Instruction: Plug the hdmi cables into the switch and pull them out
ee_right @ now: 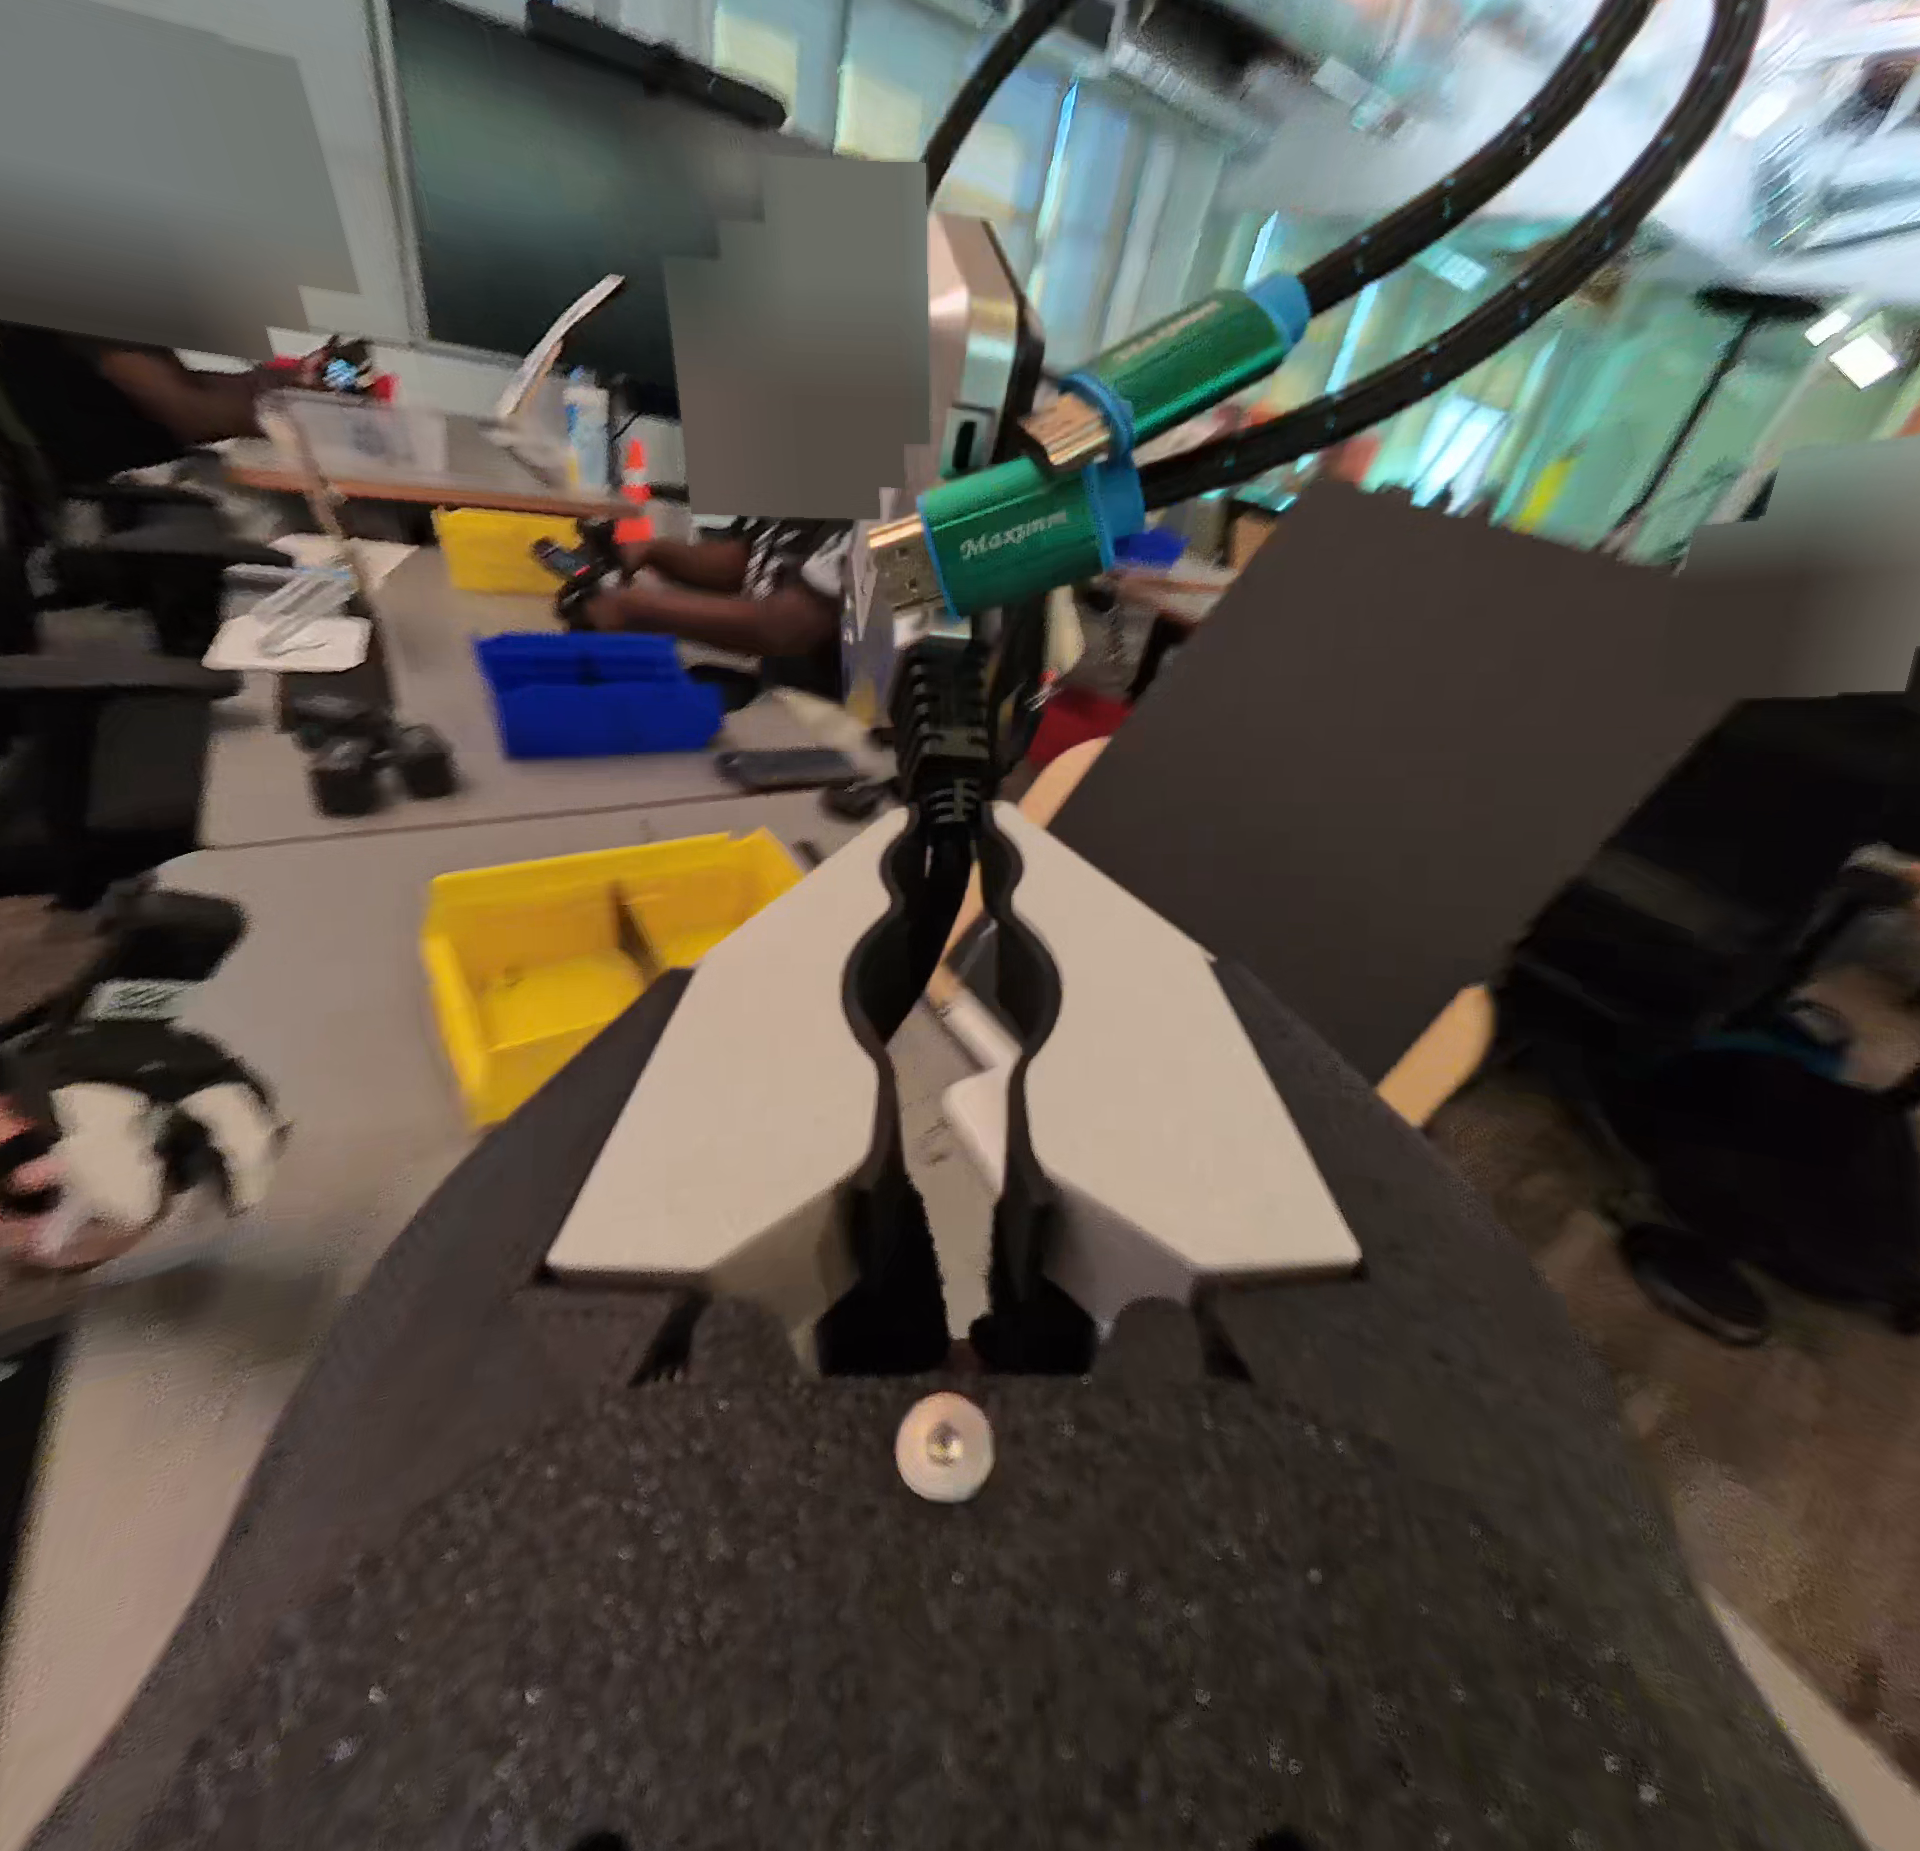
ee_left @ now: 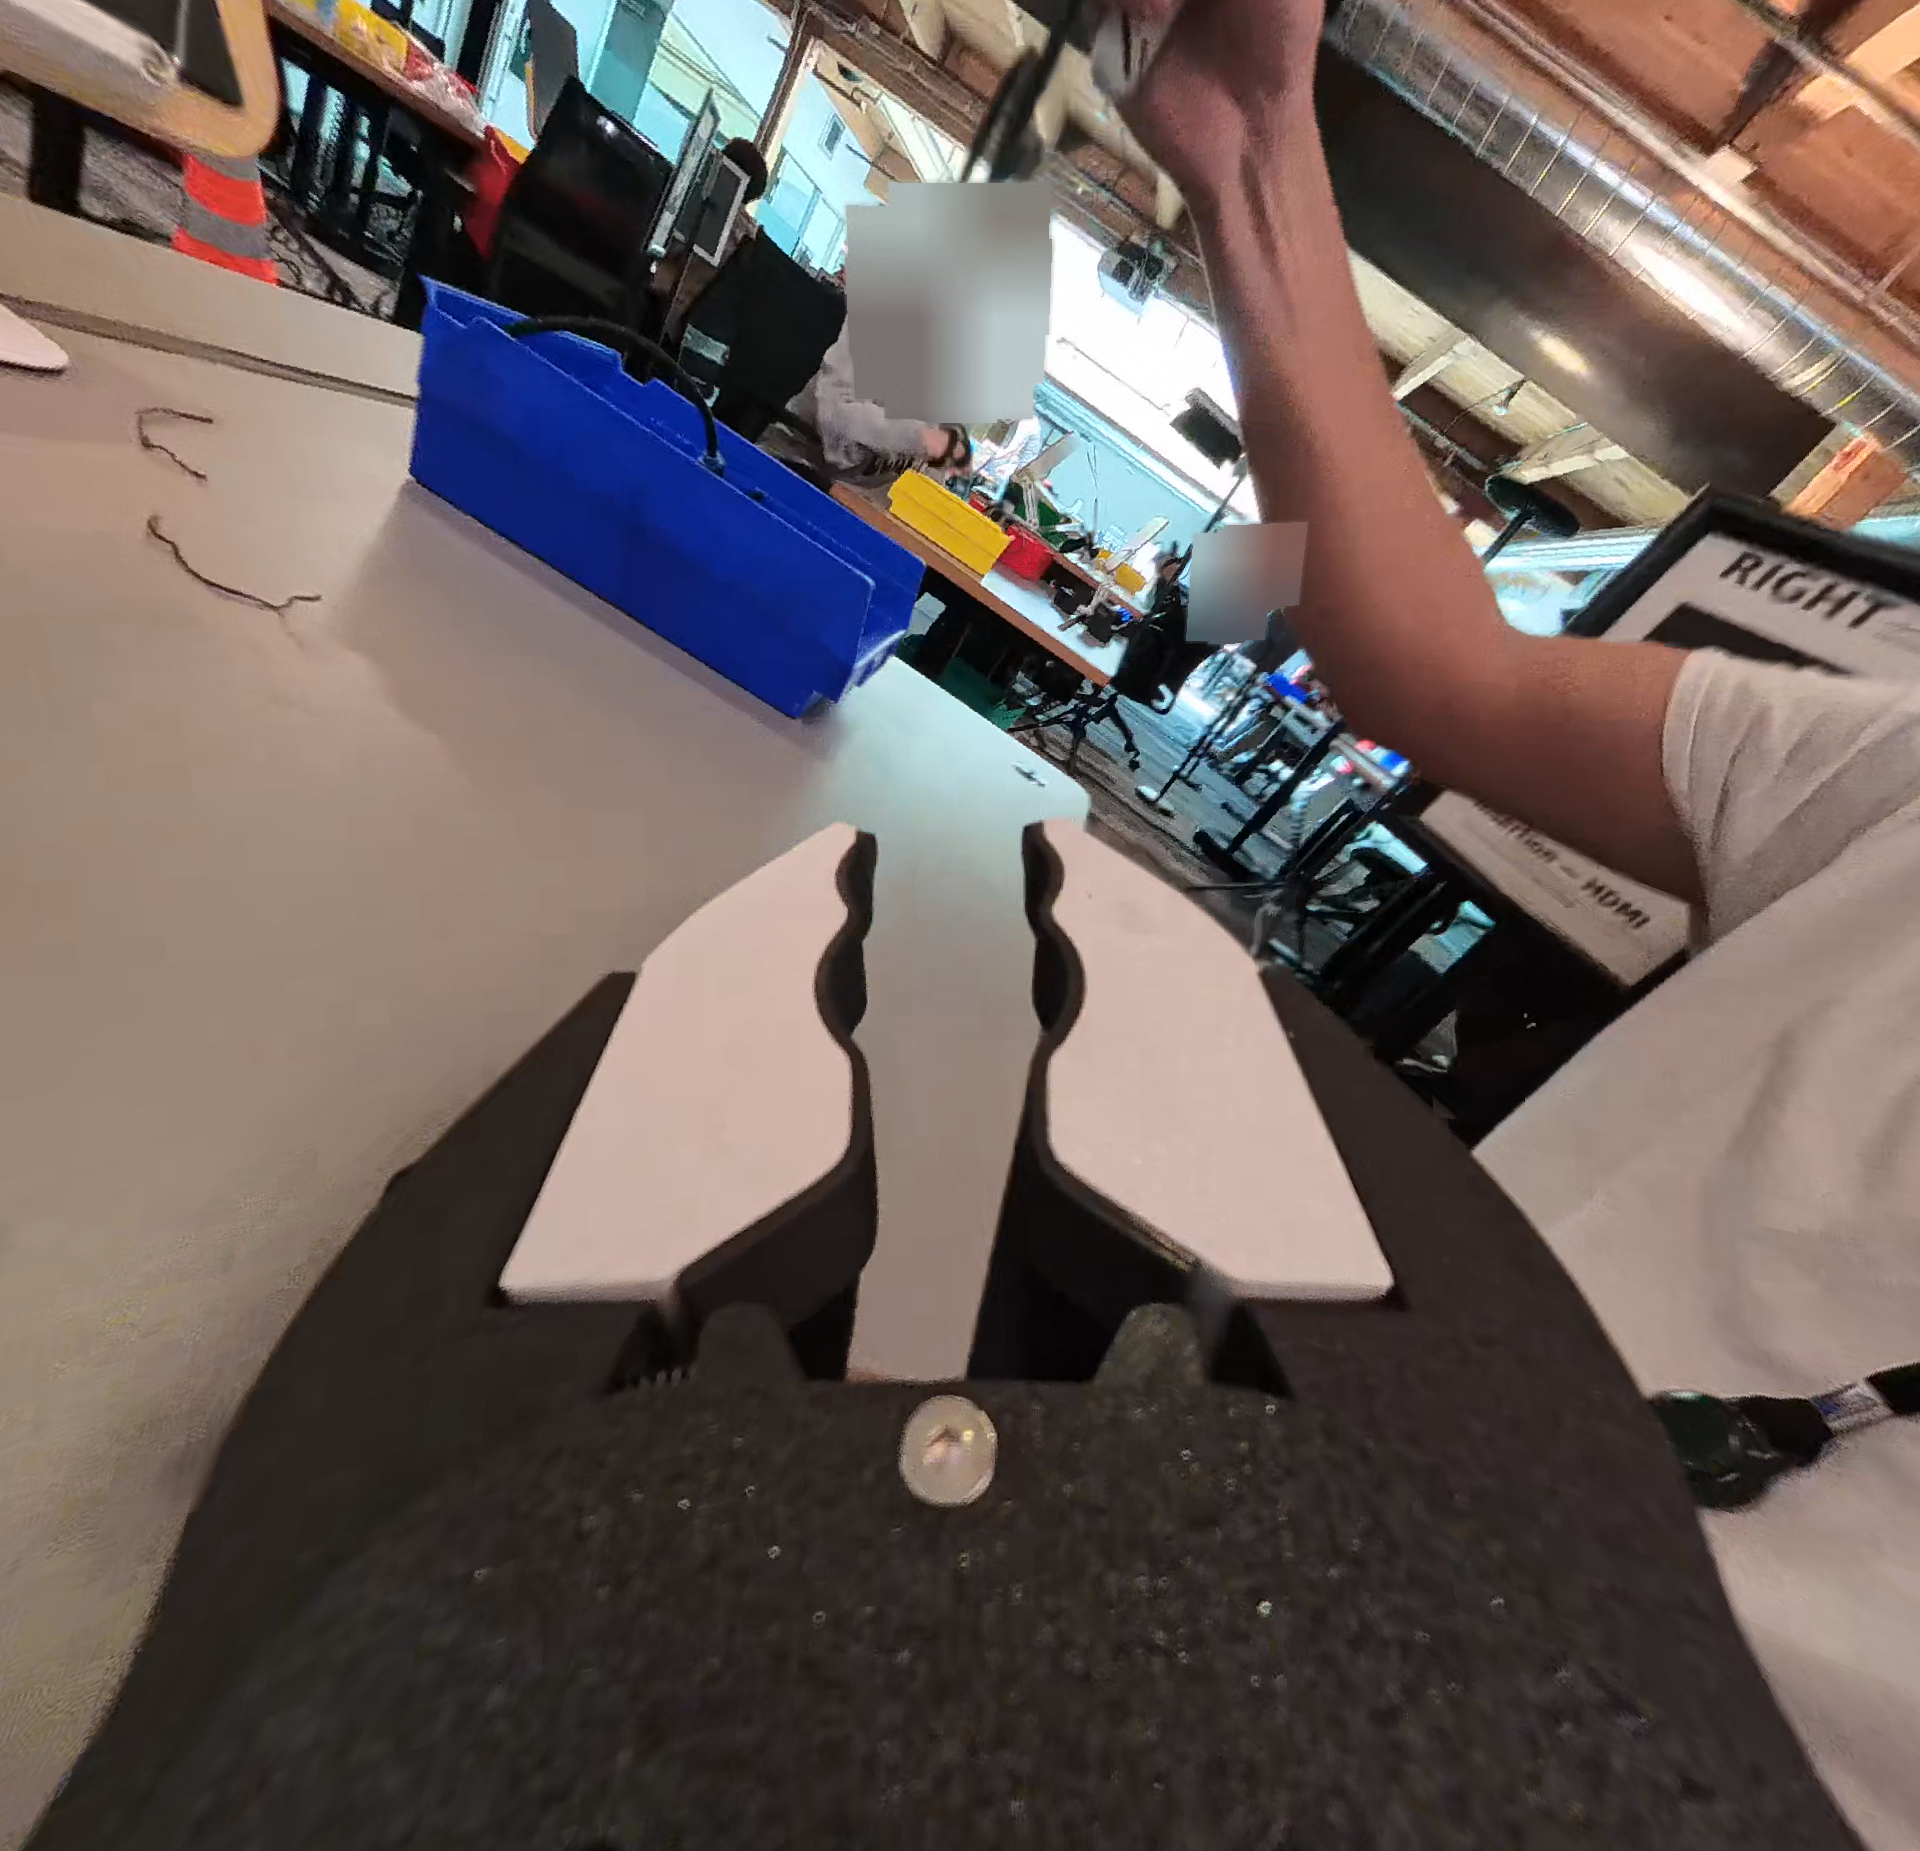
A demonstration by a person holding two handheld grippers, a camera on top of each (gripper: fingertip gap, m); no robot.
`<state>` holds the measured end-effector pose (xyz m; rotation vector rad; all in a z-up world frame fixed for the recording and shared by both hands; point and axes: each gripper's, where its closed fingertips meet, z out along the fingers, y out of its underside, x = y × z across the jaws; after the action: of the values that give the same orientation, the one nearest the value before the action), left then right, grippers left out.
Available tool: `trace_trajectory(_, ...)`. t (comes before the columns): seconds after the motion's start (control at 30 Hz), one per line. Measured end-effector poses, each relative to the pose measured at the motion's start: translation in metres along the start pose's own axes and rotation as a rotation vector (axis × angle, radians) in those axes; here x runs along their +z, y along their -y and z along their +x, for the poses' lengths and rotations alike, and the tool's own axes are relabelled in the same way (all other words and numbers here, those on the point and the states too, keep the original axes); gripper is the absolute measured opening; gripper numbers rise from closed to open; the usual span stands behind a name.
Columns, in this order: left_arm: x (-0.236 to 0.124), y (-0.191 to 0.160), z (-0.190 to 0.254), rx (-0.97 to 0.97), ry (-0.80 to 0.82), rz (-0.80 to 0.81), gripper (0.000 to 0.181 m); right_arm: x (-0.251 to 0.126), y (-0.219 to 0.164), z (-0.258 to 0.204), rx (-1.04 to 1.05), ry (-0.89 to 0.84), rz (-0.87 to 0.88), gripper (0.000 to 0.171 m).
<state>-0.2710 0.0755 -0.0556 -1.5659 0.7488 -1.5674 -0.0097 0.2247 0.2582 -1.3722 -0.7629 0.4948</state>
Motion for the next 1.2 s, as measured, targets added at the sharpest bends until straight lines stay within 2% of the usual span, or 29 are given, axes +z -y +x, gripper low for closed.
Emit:
trace_trajectory(0.07,0.000,0.000,-0.006,0.048,0.034,-0.019,0.026,-0.006,0.011,0.042,-0.035,-0.070,0.078,0.009)
trace_trajectory(0.13,0.002,-0.004,-0.007,0.073,0.039,-0.048,0.026,-0.008,0.005,0.081,-0.031,-0.120,0.139,0.009)
trace_trajectory(0.23,0.004,-0.010,-0.006,0.107,0.050,-0.068,0.023,-0.010,-0.032,0.140,-0.031,-0.210,0.190,0.009)
trace_trajectory(0.33,0.010,-0.018,0.000,0.136,0.025,-0.113,0.020,-0.012,-0.083,0.189,0.053,-0.280,0.226,0.009)
trace_trajectory(0.43,0.016,-0.031,0.004,0.152,-0.012,-0.174,0.018,-0.014,-0.126,0.211,0.151,-0.307,0.241,0.009)
trace_trajectory(0.6,0.024,-0.046,0.008,0.152,-0.050,-0.249,0.018,-0.030,-0.178,0.195,0.223,-0.292,0.193,0.009)
trace_trajectory(0.77,0.024,-0.053,0.017,0.167,-0.078,-0.281,0.018,-0.072,-0.219,0.152,0.202,-0.326,0.104,0.008)
trace_trajectory(0.87,0.025,-0.059,0.021,0.192,-0.080,-0.308,0.018,-0.098,-0.260,0.138,0.214,-0.422,-0.037,0.009)
trace_trajectory(1.03,0.033,-0.062,0.028,0.183,-0.112,-0.321,0.018,-0.117,-0.336,0.124,0.324,-0.483,-0.403,0.011)
trace_trajectory(1.1,0.036,-0.064,0.031,0.184,-0.122,-0.330,0.018,-0.118,-0.343,0.128,0.387,-0.512,-0.454,0.011)
trace_trajectory(1.2,0.039,-0.068,0.035,0.187,-0.125,-0.341,0.019,-0.107,-0.344,0.132,0.353,-0.533,-0.586,0.011)
